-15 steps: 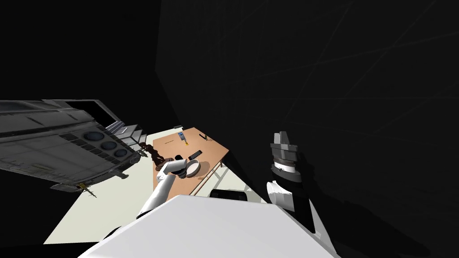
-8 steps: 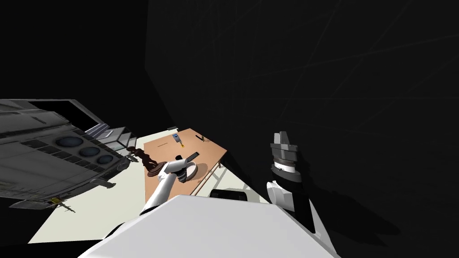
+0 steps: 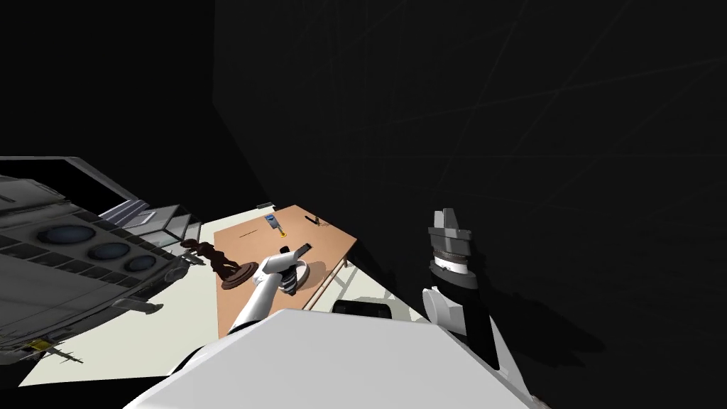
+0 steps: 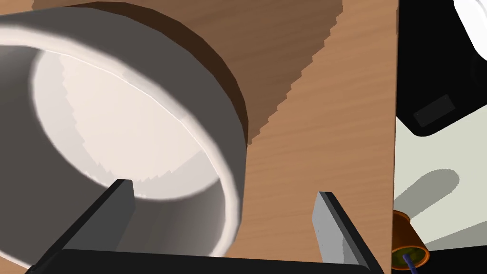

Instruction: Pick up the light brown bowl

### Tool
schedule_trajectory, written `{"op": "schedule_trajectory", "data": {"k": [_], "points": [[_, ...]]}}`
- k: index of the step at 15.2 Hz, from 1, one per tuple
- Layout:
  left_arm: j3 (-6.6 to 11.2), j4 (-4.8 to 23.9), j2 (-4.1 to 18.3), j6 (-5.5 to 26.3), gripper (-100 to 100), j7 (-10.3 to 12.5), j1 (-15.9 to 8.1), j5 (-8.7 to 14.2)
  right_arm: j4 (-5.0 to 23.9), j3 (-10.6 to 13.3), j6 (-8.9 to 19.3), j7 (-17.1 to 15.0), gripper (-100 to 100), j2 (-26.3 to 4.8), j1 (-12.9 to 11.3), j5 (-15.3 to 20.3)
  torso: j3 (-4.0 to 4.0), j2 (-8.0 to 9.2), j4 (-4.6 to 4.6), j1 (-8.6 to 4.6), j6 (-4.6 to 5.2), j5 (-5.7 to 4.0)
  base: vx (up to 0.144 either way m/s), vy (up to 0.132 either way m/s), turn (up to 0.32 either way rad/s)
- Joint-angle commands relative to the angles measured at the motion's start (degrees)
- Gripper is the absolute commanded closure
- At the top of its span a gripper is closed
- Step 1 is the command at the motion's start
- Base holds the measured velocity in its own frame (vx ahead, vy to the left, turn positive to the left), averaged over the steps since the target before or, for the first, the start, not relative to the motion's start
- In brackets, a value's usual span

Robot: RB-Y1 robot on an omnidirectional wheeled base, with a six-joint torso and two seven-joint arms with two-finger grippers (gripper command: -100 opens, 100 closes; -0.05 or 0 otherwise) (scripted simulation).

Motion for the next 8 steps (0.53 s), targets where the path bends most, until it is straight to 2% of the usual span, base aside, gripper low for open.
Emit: {"op": "schedule_trajectory", "data": {"k": [1, 6, 7, 8], "points": [[-0.23, 1.30, -0.21, -1.61, -100, -0.03, 0.18, -0.04, 0.00, 0.00, 0.00, 0.00, 0, 0.00, 0.00, 0.00, 0.00, 0.00, 0.00, 0.00, 0.00, 0.00, 0.010, 0.009, 0.020], [-0.77, 4.34, -0.70, -5.37, -100, -0.11, 0.61, -0.12, 0.00, 0.00, 0.00, 0.00, 0, 0.00, 0.00, 0.00, -0.04, -0.06, -0.02, 0.05, -0.01, 0.02, 0.024, 0.013, 0.028], [-0.63, 3.69, -0.52, -4.22, -100, -0.07, 0.34, -0.12, 0.00, 0.00, 0.00, 0.00, 0, 0.00, 0.00, 0.00, -0.04, -0.08, -0.02, 0.05, -0.01, 0.02, 0.018, 0.008, 0.011], [-0.66, 3.87, -0.55, -4.54, 100, -0.05, 0.34, -0.13, 0.00, 0.00, 0.00, 0.00, 0, 0.00, 0.00, 0.00, -0.03, -0.06, -0.01, 0.03, 0.00, 0.01, 0.006, 0.003, 0.000]]}}
